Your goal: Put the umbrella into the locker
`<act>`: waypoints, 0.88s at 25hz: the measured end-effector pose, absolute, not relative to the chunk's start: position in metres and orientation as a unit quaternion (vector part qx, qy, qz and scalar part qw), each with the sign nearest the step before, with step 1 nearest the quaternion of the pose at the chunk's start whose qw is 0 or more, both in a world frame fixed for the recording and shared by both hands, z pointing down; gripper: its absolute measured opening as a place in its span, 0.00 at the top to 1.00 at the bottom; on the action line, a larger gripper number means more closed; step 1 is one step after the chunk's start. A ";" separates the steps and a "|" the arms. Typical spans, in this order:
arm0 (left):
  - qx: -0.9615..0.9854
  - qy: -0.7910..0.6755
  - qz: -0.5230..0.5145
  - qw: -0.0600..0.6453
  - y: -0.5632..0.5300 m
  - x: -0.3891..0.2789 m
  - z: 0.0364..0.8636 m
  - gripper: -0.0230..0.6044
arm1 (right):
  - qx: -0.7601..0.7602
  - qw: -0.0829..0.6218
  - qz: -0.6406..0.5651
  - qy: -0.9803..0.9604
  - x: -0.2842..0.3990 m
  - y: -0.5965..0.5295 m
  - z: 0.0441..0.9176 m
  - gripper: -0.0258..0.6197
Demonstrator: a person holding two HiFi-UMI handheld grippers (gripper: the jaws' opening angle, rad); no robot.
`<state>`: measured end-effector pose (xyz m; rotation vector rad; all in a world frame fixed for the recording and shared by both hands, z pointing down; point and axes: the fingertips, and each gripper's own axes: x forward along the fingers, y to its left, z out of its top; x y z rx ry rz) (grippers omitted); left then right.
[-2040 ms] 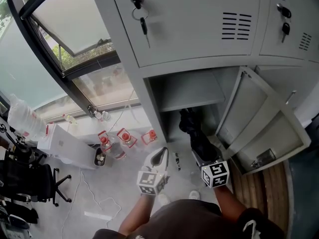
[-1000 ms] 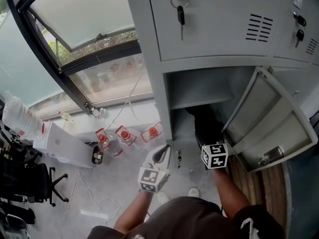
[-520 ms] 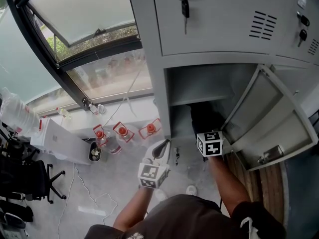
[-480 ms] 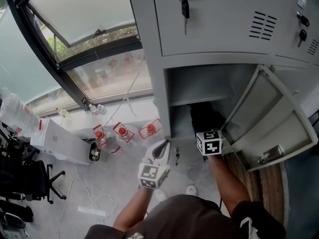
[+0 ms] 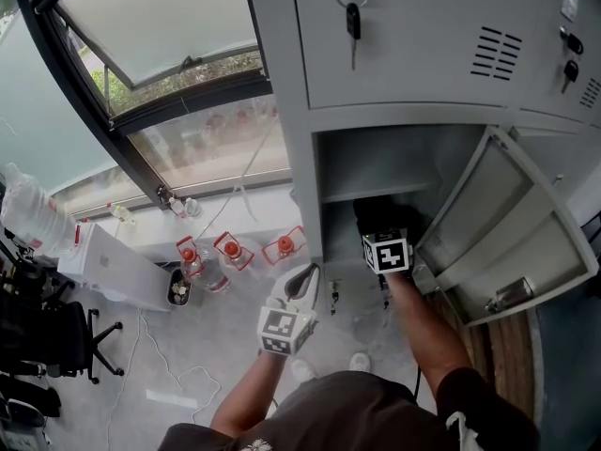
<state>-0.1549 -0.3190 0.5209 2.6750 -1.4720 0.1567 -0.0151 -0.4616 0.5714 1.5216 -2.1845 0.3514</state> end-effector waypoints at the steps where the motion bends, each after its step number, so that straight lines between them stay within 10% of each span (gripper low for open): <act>1: 0.873 -0.483 0.054 0.041 -0.319 -0.157 0.522 0.95 | 0.552 0.230 0.130 -0.791 -0.016 -0.464 0.573 0.58; 22: 0.868 -0.490 0.043 0.069 -0.323 -0.164 0.532 0.95 | 0.539 0.269 0.146 -0.785 -0.026 -0.484 0.592 0.54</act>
